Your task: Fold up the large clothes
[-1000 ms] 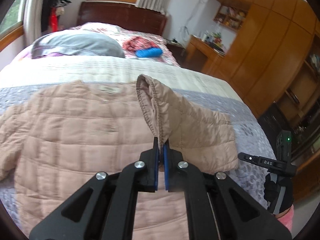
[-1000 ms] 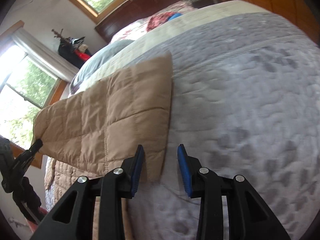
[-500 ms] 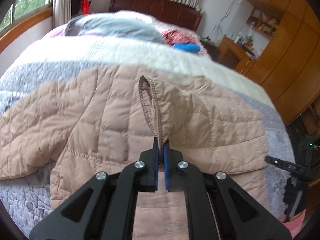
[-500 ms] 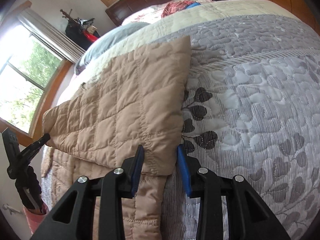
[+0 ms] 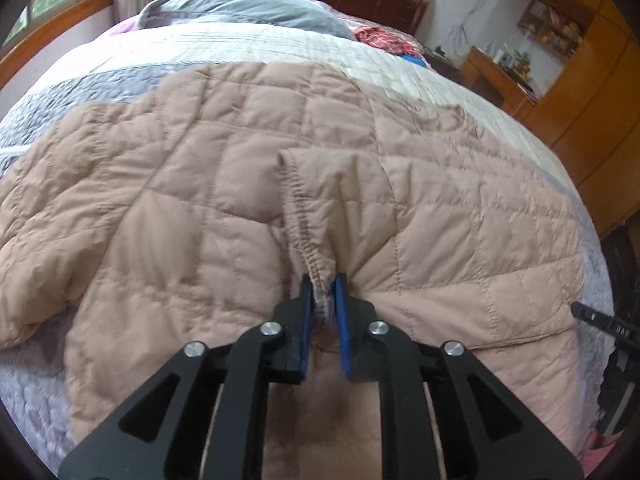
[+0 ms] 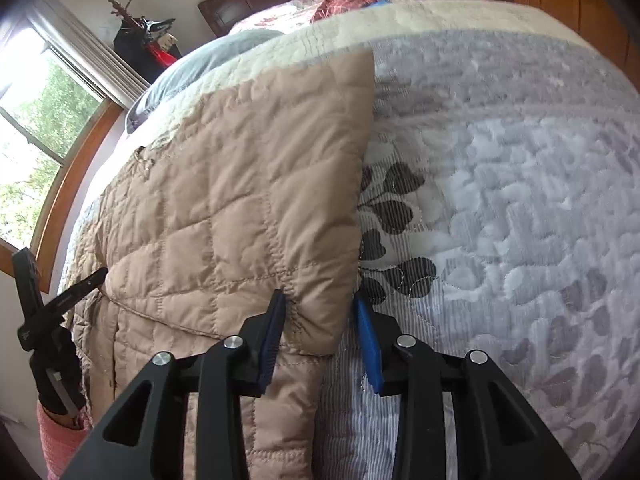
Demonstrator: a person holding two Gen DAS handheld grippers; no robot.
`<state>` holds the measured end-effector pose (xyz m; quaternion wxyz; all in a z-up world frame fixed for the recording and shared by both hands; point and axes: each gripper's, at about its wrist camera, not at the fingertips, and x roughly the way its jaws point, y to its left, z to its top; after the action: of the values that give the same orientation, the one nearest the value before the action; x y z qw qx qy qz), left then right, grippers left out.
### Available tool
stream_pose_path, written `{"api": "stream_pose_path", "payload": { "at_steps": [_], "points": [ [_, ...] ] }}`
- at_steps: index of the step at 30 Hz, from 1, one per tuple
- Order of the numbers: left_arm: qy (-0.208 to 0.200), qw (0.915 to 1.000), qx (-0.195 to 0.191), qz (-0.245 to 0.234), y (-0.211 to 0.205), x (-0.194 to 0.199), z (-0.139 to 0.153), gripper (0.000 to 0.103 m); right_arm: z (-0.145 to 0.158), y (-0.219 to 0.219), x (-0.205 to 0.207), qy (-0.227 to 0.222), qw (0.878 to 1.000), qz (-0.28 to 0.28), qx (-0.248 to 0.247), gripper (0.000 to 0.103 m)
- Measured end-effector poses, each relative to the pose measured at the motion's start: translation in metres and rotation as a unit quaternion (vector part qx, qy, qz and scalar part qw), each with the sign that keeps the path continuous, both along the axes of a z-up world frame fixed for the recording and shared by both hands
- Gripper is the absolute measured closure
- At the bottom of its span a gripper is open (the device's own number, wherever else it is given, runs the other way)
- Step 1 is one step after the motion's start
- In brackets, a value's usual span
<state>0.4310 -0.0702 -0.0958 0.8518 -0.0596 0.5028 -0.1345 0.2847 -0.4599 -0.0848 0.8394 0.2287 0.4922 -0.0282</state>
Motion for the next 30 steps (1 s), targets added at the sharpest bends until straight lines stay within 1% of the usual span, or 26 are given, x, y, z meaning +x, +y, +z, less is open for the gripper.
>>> {"api": "stream_pose_path", "payload": {
  "at_steps": [1, 2, 3, 4, 6, 8, 10, 11, 13, 17, 19, 22, 26, 30],
  "points": [
    [-0.01, 0.9999, 0.0, 0.007, 0.005, -0.001, 0.008, 0.084, 0.01, 0.002, -0.004, -0.011, 1.0, 0.001, -0.006, 0.066],
    [-0.038, 0.9992, 0.003, 0.013, 0.009, -0.007, 0.023, 0.082, 0.02, 0.004, -0.007, -0.022, 1.0, 0.001, -0.014, 0.066],
    [-0.054, 0.9984, 0.008, 0.017, 0.009, -0.011, 0.033, 0.077, 0.029, 0.008, -0.01, -0.033, 0.999, 0.0, -0.022, 0.066],
    [-0.068, 0.9974, 0.014, 0.018, 0.007, -0.016, 0.042, 0.076, 0.04, 0.014, -0.011, -0.041, 0.999, 0.002, -0.026, 0.065],
    [-0.078, 0.9968, 0.013, 0.007, -0.006, -0.023, 0.056, 0.076, 0.048, 0.029, -0.006, -0.041, 0.999, 0.015, -0.025, 0.065],
    [-0.074, 0.997, 0.016, -0.014, -0.028, -0.028, 0.059, 0.076, 0.048, 0.05, 0.004, -0.032, 0.998, 0.036, -0.033, 0.065],
    [-0.068, 0.9969, 0.028, -0.026, -0.047, -0.029, 0.053, 0.076, 0.041, 0.07, 0.016, -0.02, 0.997, 0.048, -0.05, 0.065],
    [-0.06, 0.9971, 0.037, -0.03, -0.057, -0.027, 0.046, 0.076, 0.037, 0.075, 0.022, -0.015, 0.997, 0.051, -0.052, 0.065],
    [-0.045, 0.9975, 0.046, -0.029, -0.063, -0.026, 0.031, 0.076, 0.024, 0.083, 0.031, 0.0, 0.998, 0.053, -0.043, 0.066],
    [-0.02, 0.9973, 0.066, -0.023, -0.061, -0.024, -0.001, 0.075, 0.005, 0.085, 0.037, 0.01, 0.998, 0.047, -0.051, 0.066],
    [-0.018, 0.9976, 0.058, -0.032, -0.058, -0.023, -0.012, 0.075, -0.002, 0.086, 0.038, 0.01, 0.997, 0.047, -0.053, 0.069],
    [-0.025, 0.9973, 0.057, -0.04, -0.056, -0.021, -0.013, 0.075, -0.008, 0.088, 0.037, 0.008, 0.997, 0.045, -0.055, 0.069],
    [-0.028, 0.9976, 0.051, -0.038, -0.055, -0.022, -0.015, 0.075, -0.011, 0.087, 0.038, 0.004, 0.998, 0.037, -0.049, 0.069],
    [-0.038, 0.9971, 0.056, -0.036, -0.058, -0.025, -0.017, 0.075, -0.011, 0.092, 0.036, -0.003, 0.997, 0.035, -0.07, 0.069]
  ]
}}
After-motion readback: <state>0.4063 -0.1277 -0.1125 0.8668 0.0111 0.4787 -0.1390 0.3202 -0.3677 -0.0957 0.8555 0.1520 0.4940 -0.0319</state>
